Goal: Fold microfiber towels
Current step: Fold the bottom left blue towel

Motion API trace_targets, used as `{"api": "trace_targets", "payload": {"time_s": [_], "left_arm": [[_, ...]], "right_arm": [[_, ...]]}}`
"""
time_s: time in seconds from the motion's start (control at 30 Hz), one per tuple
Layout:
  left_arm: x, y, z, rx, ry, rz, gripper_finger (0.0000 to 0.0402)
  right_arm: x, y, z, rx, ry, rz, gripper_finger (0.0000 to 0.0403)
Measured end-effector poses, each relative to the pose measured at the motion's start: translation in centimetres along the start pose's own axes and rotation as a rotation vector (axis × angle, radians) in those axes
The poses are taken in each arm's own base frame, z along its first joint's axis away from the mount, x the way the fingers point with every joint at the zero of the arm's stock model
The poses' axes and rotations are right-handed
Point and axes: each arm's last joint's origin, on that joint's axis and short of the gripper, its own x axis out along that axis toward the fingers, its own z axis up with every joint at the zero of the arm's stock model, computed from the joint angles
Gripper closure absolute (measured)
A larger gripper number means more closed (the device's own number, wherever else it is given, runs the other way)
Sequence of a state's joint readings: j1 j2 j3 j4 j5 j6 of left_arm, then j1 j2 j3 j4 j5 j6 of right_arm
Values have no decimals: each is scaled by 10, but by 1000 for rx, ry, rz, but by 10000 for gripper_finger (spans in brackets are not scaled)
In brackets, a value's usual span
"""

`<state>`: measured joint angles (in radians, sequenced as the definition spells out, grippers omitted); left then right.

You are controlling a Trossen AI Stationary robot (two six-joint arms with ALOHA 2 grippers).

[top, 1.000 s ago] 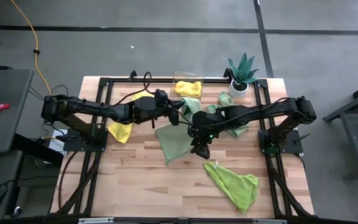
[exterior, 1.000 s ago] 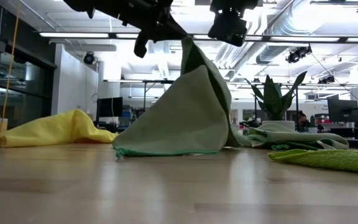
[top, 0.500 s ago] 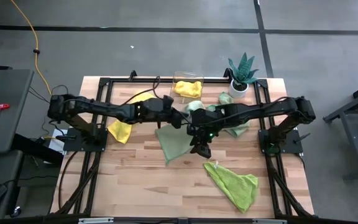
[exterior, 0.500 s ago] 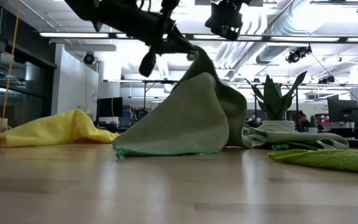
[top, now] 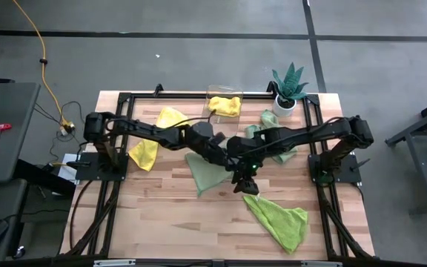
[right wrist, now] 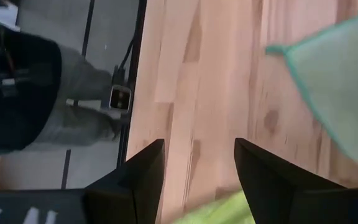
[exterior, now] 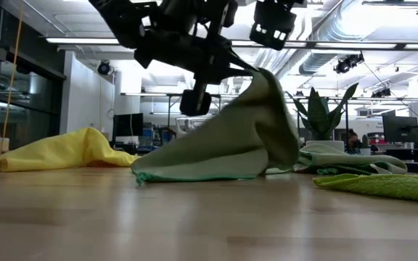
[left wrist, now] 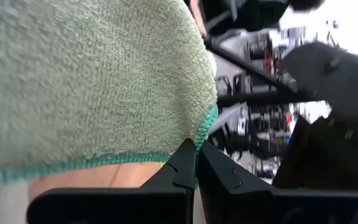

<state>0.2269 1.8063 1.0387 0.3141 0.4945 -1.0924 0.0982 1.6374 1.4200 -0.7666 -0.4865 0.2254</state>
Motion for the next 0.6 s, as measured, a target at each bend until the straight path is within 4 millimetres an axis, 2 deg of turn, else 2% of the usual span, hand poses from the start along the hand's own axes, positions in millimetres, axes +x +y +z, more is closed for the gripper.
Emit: {"api": "trace_targets", "payload": {"time_s": [0.17, 0.27, 0.6], "left_arm": [[0, 2, 1, -15, 30, -7, 401], [-5, 5, 11, -35, -42, 7, 402], [-20, 5, 40, -107, -247, -57, 402]], "right_arm": [[1, 4, -5, -15, 51, 14, 217], [3, 10, -5, -30, 51, 66, 217], [4, 12, -5, -23, 52, 72, 217]]}}
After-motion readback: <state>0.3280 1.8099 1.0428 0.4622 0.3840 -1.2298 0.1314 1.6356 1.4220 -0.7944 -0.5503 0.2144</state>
